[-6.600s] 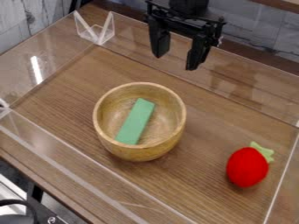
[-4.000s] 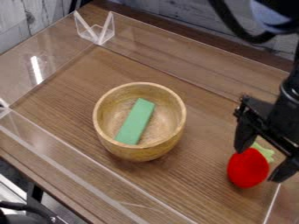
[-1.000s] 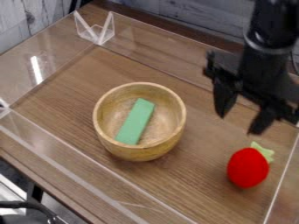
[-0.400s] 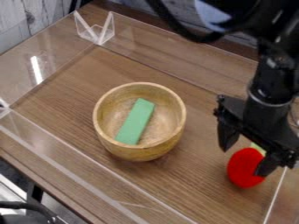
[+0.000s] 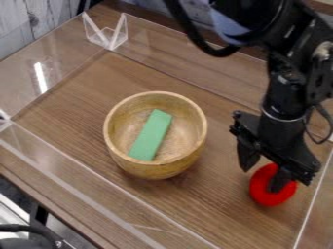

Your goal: Move the red fruit to the left side of the table

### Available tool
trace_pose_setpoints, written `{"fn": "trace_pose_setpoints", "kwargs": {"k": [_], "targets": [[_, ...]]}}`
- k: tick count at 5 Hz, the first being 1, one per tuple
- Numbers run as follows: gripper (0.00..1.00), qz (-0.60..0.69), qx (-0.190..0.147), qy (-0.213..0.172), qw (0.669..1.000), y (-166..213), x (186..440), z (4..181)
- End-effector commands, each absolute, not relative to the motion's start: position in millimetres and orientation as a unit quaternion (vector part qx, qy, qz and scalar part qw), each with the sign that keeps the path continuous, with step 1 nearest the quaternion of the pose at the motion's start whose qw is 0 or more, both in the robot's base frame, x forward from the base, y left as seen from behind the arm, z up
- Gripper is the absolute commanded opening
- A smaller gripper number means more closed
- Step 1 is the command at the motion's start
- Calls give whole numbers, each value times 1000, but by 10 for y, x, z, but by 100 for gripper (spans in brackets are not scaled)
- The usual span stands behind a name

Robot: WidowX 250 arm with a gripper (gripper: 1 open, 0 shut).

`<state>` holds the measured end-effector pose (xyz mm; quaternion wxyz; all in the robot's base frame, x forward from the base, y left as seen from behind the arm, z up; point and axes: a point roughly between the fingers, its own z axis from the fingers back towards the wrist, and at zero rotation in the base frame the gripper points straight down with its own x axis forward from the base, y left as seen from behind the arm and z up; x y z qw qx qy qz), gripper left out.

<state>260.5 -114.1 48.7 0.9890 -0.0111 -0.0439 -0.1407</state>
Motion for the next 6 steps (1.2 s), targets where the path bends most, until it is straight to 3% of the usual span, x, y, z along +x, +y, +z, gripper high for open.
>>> {"fn": "trace_pose_setpoints", "kwargs": {"k": [1,3,4,6], "targets": [[0,-161,-13,-62,985,-1184,2635,596],[0,-189,2,-102,977,-1172,2644,1068],[0,-122,20,-120,985,-923,2766,1254],[0,-33,45,-123,991,-163,2829,1317]]}}
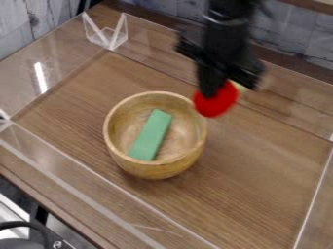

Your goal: Move the red fruit to the left side of the table

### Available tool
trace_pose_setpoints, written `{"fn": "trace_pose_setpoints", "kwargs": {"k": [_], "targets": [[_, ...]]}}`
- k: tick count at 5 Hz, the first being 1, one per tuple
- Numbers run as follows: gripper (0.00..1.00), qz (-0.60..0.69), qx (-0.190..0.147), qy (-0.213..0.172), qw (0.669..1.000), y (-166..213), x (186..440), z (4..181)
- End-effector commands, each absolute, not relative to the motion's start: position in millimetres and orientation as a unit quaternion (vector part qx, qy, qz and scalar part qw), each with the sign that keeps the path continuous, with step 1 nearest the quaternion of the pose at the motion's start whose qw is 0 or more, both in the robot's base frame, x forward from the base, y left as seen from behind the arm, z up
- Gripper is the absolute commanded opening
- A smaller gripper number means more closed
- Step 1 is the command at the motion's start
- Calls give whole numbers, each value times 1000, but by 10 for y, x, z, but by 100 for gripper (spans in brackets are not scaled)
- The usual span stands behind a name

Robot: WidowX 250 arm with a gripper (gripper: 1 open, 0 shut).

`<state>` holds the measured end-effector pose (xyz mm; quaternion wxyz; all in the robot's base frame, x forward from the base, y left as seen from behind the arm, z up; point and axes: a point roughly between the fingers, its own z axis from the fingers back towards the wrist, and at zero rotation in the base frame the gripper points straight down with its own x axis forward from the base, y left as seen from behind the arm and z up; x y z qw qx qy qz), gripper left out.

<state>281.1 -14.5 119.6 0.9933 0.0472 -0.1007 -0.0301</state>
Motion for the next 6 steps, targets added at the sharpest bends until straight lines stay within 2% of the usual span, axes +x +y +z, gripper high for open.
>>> {"fn": "trace_pose_setpoints", "kwargs": {"k": [1,2,3,5,6], "targets": [[0,-16,51,-123,991,278,2779,1276],[0,48,60,-130,988,550,2707,1358],[0,119,74,-129,982,986,2617,1344],[0,170,86,-131,973,1671,2674,1183],[0,184,86,-135,970,1787,2659,1025]]}}
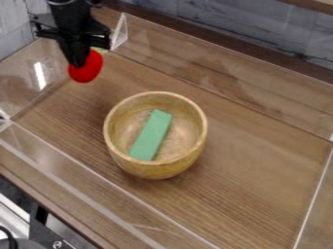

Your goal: Move the red fruit to the left side of the table

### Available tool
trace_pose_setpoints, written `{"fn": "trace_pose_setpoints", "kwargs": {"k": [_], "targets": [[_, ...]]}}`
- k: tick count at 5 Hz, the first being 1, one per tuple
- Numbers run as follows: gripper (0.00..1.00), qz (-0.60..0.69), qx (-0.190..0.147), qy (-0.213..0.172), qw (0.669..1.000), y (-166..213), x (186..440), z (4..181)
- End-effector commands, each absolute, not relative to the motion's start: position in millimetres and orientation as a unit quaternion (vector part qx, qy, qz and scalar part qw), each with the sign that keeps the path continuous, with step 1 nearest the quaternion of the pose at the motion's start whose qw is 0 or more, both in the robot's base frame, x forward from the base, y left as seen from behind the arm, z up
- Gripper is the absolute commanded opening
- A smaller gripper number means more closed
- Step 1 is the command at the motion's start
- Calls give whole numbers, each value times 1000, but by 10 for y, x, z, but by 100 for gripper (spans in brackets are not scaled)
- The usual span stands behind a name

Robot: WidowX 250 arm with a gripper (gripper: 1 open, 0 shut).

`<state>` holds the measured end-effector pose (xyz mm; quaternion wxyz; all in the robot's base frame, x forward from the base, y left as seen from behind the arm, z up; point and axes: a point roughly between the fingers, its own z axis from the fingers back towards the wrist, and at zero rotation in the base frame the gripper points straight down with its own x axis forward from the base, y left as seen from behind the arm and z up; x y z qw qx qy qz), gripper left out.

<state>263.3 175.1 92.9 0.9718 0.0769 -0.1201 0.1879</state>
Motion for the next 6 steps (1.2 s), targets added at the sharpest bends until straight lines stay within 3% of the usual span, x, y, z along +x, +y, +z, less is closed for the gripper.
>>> {"fn": "trace_pose_setpoints", "kwargs": {"k": [1,6], "targets": [[0,191,81,-138,968,1837,2649,883],[0,278,62,-127,950,2148,2804,361]]}}
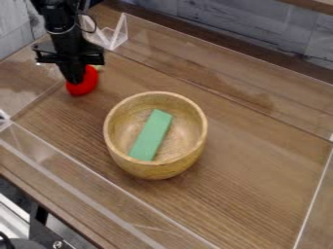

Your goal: Move the red fruit to the left side of the table

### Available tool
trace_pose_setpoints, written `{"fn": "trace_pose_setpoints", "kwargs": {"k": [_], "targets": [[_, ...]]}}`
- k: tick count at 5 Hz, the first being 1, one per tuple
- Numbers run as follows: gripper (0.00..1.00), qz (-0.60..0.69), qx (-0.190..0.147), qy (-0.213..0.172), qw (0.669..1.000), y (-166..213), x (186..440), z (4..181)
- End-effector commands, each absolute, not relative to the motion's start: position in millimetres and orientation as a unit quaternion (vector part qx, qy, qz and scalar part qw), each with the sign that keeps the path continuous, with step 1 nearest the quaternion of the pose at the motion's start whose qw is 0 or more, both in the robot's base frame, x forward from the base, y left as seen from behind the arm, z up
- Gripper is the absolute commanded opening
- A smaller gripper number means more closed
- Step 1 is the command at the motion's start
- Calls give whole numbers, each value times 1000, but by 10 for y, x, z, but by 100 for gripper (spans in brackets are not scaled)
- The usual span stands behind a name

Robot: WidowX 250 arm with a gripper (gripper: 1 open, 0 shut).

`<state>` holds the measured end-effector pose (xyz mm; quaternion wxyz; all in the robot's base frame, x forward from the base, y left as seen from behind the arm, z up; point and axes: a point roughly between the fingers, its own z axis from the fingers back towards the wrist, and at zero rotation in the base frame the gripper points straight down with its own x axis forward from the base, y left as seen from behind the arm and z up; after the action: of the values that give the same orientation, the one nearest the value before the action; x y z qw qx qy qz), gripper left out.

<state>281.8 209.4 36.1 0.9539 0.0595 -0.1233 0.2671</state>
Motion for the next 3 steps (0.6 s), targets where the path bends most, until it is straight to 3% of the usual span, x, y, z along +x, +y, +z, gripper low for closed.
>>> {"fn": "trace_pose_setpoints", "kwargs": {"k": [1,2,3], "targets": [[0,259,54,-124,956,2140,2850,342],[0,241,48,-121,962,2111,2883,330],[100,257,45,-117,958,2097,2901,179]]}}
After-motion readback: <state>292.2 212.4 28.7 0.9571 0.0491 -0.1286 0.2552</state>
